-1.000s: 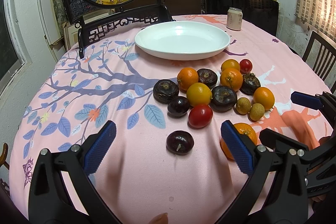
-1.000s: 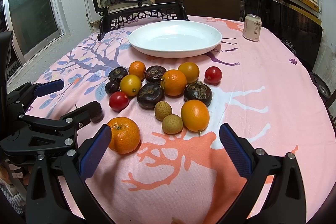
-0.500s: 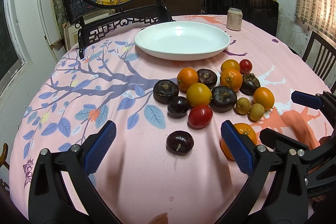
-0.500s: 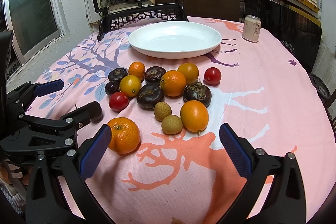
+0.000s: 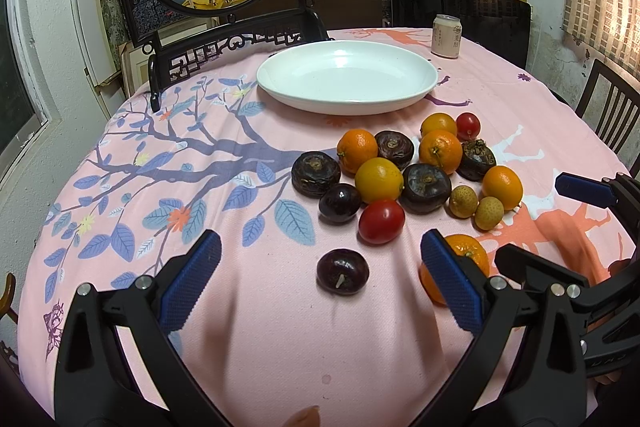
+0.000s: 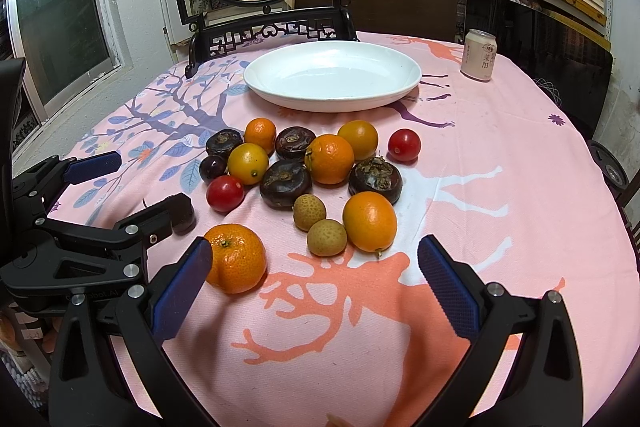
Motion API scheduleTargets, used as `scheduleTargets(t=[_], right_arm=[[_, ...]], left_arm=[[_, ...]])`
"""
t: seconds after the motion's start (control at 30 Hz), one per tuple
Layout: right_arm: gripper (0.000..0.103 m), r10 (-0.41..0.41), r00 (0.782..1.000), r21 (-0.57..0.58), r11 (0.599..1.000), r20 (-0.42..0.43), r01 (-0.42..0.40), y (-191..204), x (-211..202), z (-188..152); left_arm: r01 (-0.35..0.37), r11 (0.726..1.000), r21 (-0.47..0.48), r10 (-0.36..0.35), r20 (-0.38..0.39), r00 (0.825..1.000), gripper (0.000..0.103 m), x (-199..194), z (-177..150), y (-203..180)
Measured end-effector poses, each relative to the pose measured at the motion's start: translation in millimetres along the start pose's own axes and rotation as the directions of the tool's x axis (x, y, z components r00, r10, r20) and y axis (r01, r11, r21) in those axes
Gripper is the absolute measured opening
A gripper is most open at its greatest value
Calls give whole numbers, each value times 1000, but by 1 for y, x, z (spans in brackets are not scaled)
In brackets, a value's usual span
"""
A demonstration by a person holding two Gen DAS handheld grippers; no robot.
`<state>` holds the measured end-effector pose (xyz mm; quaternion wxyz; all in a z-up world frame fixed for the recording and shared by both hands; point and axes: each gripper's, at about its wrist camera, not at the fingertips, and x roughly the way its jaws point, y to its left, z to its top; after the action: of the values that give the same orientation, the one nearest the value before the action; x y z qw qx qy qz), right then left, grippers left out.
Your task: Organize fruits
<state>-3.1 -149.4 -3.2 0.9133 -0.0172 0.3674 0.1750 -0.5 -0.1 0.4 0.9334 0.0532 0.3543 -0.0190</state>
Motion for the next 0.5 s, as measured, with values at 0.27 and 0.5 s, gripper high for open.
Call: scheduleTargets(t=[0.27,0.5], right_arm=[[102,-1,1000,-1,1000,1,1,0,0,0],[102,-2,1000,-1,1000,-1,2,1,0,-1]], left_arm=[[0,1000,0,0,0,1000,101,0,0,0],[1,1000,1,-1,-5,1000,101,1,0,0]])
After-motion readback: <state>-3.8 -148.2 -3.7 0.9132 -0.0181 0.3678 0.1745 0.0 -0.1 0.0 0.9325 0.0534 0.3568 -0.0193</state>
